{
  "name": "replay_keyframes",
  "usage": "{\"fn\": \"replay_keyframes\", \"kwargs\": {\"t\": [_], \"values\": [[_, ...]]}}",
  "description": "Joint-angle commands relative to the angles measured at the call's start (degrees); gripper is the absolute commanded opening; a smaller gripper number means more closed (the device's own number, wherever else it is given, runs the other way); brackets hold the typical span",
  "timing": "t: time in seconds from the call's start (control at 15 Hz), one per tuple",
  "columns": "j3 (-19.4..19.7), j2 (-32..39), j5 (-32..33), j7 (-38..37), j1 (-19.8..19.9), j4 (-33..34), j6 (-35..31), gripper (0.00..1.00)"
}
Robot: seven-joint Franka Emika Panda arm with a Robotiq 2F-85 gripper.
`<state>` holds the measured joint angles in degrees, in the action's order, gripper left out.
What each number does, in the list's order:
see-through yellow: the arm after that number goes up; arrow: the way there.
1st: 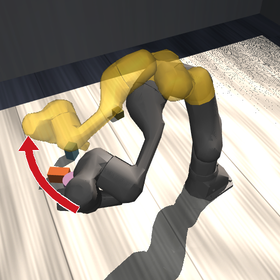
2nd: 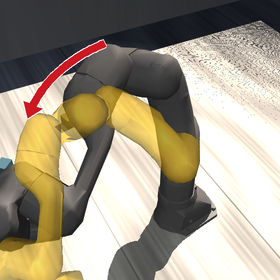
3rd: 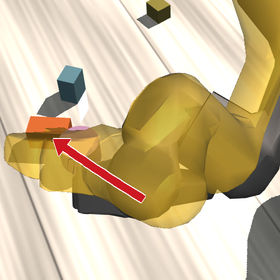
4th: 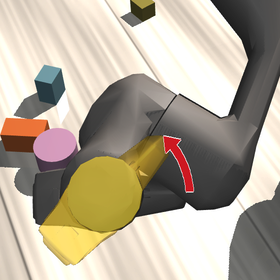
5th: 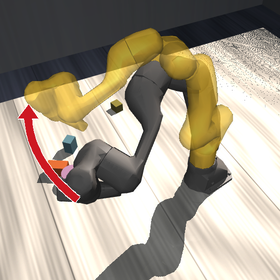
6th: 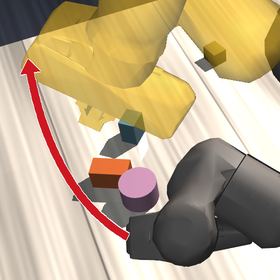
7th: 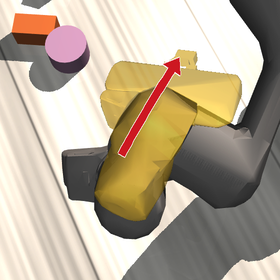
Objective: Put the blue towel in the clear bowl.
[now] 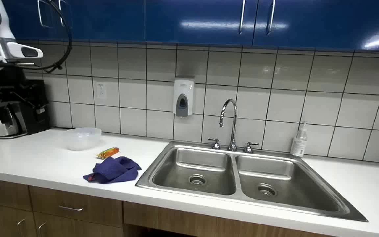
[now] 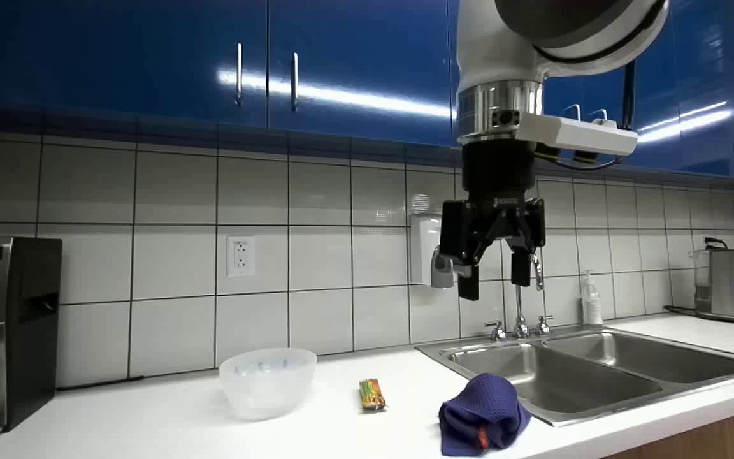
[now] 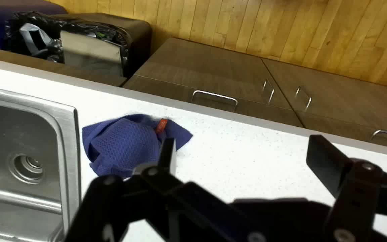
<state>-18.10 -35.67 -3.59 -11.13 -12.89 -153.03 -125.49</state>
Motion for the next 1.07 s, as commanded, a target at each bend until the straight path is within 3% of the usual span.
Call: {"fn": "replay_keyframes", "kwargs": {"t": [0.0, 0.53, 1.0], "values": [[0.6, 0.18, 0.46, -0.35, -0.62, 0.09, 0.11, 1.0], [0.35, 0.58, 0.7, -0.49, -0.53, -0.01, -0.41, 1.0], [-0.25, 10.08, 4.94, -1.98, 2.19, 1.51, -4.77, 1.0]]}}
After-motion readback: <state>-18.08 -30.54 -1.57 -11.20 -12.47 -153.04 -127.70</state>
